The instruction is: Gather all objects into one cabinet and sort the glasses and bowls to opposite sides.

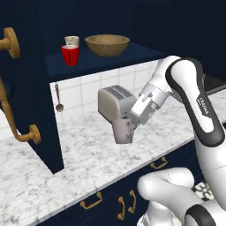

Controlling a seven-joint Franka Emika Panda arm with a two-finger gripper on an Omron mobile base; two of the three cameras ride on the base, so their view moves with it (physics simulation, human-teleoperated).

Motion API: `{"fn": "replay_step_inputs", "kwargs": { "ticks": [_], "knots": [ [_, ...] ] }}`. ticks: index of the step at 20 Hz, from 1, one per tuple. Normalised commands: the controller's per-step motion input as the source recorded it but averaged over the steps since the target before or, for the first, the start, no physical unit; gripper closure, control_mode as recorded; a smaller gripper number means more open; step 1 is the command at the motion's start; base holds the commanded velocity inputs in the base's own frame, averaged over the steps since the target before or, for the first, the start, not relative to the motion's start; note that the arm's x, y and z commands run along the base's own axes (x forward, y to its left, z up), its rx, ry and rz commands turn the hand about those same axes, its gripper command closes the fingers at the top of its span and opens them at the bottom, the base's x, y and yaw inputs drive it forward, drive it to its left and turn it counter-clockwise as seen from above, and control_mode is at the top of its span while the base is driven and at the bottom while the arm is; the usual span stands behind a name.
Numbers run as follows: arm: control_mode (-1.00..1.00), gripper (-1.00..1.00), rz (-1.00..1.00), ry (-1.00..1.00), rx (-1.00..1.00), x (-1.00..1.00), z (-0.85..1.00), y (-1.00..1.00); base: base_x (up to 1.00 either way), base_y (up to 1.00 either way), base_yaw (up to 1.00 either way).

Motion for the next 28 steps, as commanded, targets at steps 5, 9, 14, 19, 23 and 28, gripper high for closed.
{"fn": "replay_step_inputs", "kwargs": {
  "ticks": [5,9,14,19,23,28],
  "knots": [
    [1.0,1.0,0.0,0.0,0.0,0.0,0.0,0.0,0.11,0.18,0.0],
    [1.0,1.0,0.0,0.0,0.0,0.0,0.0,0.0,0.0,0.08,0.02],
    [-1.0,1.0,0.0,0.0,0.0,0.0,0.0,0.01,0.0,0.03,0.01],
    [-1.0,1.0,0.01,-0.23,-0.03,-0.05,0.32,0.06,0.0,0.0,0.0],
    [-1.0,1.0,0.0,-0.39,-0.02,0.0,0.73,0.2,0.0,0.0,0.0],
    [-1.0,1.0,0.01,-0.25,-0.01,-0.07,0.27,0.33,0.0,0.0,0.0]
  ]
}}
